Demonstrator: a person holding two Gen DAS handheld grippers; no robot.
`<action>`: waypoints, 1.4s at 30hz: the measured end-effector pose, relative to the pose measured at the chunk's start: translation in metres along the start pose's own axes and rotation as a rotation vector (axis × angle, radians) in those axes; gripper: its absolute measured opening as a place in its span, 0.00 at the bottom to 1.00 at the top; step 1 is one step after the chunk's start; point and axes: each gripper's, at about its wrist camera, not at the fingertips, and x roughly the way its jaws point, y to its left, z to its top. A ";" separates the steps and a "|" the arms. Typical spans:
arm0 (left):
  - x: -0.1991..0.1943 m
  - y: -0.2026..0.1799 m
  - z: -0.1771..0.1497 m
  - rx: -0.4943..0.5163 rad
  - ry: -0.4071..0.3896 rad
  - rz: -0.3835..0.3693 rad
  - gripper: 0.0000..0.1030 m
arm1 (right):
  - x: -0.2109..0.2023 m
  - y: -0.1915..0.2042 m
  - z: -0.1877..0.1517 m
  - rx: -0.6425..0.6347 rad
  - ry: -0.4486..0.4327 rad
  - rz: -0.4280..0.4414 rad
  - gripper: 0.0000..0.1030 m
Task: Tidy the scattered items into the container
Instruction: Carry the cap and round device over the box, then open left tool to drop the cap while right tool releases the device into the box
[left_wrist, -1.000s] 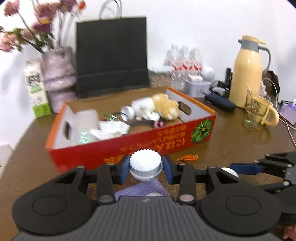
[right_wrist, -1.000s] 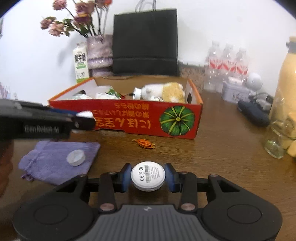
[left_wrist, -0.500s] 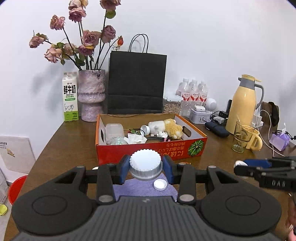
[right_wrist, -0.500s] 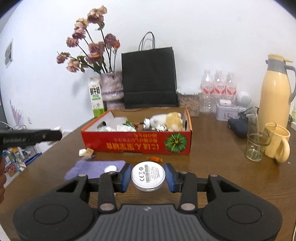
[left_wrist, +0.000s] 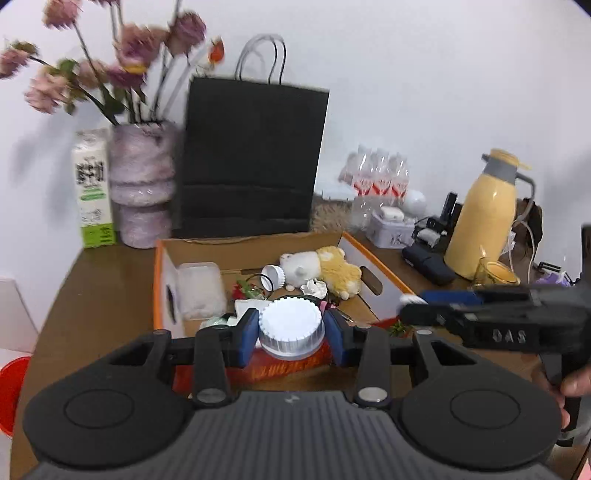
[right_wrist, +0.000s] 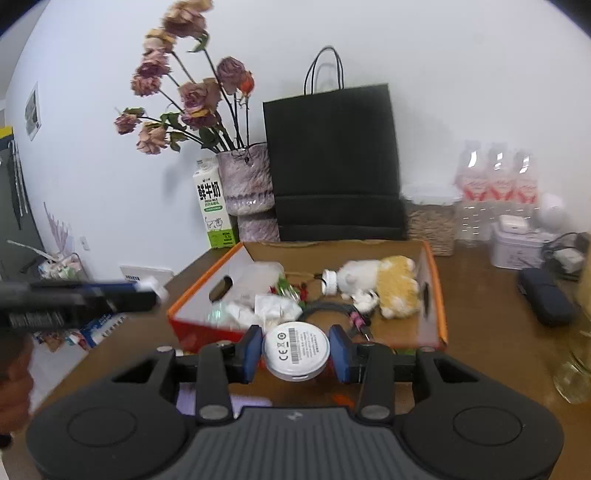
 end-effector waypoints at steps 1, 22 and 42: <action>0.011 -0.001 0.004 0.016 0.018 0.000 0.39 | 0.012 -0.002 0.010 0.002 0.015 0.007 0.37; 0.149 0.041 0.013 -0.044 0.281 0.014 0.48 | 0.218 -0.031 0.038 0.083 0.412 -0.115 0.40; 0.028 0.038 0.043 -0.079 0.222 0.159 0.79 | 0.076 -0.035 0.061 0.060 0.286 -0.190 0.69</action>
